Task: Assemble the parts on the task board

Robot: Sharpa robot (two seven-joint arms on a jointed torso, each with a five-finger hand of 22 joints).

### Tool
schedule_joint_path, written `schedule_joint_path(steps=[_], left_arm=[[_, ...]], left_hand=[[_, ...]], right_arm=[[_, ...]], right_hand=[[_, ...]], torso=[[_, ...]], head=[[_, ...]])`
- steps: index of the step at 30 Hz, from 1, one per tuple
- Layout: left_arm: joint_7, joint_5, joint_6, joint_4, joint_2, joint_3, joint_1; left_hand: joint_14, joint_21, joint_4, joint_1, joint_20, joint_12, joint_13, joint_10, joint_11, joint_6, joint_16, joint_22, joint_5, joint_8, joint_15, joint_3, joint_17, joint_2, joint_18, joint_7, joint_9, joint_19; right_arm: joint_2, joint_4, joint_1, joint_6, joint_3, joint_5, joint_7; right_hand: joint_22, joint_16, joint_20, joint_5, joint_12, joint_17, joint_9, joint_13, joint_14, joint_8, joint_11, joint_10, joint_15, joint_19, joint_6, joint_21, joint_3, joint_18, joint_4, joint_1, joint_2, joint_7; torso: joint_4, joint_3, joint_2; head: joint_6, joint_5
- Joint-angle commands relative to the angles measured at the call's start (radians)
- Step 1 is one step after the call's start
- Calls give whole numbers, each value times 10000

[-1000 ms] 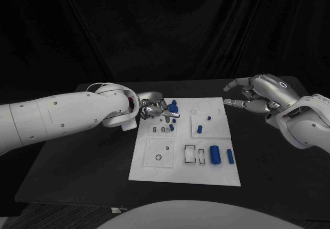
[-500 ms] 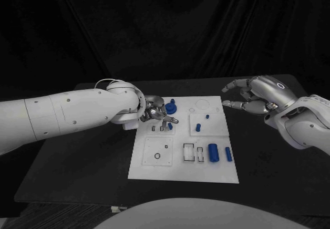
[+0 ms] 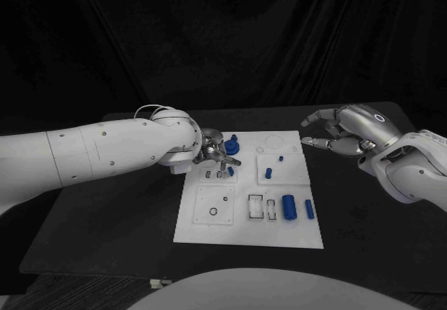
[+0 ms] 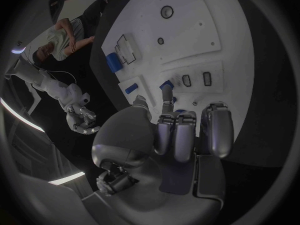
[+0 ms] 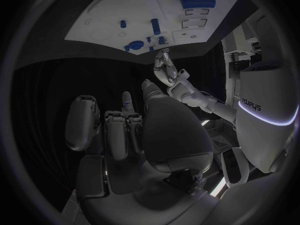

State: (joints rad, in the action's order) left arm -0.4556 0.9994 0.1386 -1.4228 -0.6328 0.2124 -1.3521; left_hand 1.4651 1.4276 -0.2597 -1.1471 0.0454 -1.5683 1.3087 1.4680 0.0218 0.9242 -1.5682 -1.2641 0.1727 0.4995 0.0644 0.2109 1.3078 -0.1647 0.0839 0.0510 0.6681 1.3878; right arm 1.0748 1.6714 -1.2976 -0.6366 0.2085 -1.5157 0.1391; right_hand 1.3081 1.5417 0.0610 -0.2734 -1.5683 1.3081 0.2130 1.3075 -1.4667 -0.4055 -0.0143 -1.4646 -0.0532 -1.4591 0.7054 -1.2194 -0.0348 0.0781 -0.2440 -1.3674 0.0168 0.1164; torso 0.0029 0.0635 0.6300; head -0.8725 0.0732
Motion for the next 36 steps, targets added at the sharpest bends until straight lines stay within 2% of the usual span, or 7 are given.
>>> schedule_joint_path(steps=[1,8,17,23,36], left_arm=[[-105,15,146,127,130,-11,-24],[-147,16,311,440,374,-10,-21],[-289,16,591,703,515,-10,-19],[-275,16,722,786,594,-10,-17],[-235,16,957,989,726,-9,-5]], left_hand=[[1057,-79,42,-153,24,-25,2621,1028,-96,-77,-25,47,34,-407,-24,-159,2630,6,-94,74,-129,-101],[1057,-112,83,-192,49,-25,2621,1028,-114,4,-25,80,19,-565,-45,-228,2630,10,-84,87,-169,-129],[1057,-212,101,-186,72,-25,2621,1028,-124,160,-25,221,1,-718,-62,-307,2630,-6,-47,85,-193,-237],[1057,-283,137,-196,84,-25,2621,1028,-119,303,-25,288,69,-863,-67,-395,2630,-12,-29,74,-208,-307],[1057,-340,160,-164,70,-25,2621,1028,-75,616,-25,332,57,-907,-41,-481,2630,-6,-12,10,-154,-350]], right_arm=[[-17,-11,26,101,-7,-73,-287],[-45,-30,40,143,-7,-73,-353],[-73,-82,57,211,-7,-73,-390],[-115,-106,89,258,-7,-73,-376],[-130,-157,119,302,-7,-73,-383]], right_hand=[[1658,-39,-11,-49,-25,2257,-14,2633,-945,63,-54,-1062,52,78,-53,45,-7,-48,68,-80,10,10],[1647,-68,-10,-68,-25,2225,-18,2633,-937,63,-56,-1062,53,91,-50,85,-8,-40,69,-84,5,12],[1633,-95,-10,-84,-25,2194,-21,2633,-929,63,-58,-1062,54,108,-46,136,-9,-30,71,-89,-1,15],[1622,-120,-10,-89,-25,2167,-23,2633,-921,62,-60,-1062,55,122,-43,177,-9,-22,70,-89,-4,16],[1609,-156,-9,-99,-25,2126,-27,2633,-911,60,-64,-1062,57,139,-33,225,-9,-13,65,-86,-15,20]], torso=[[2,-5,-8],[10,-6,-23],[9,-20,-24],[8,-24,-41],[10,-22,-55]], head=[[-1,8],[-1,-16],[-1,3],[-1,-46],[-1,22]])
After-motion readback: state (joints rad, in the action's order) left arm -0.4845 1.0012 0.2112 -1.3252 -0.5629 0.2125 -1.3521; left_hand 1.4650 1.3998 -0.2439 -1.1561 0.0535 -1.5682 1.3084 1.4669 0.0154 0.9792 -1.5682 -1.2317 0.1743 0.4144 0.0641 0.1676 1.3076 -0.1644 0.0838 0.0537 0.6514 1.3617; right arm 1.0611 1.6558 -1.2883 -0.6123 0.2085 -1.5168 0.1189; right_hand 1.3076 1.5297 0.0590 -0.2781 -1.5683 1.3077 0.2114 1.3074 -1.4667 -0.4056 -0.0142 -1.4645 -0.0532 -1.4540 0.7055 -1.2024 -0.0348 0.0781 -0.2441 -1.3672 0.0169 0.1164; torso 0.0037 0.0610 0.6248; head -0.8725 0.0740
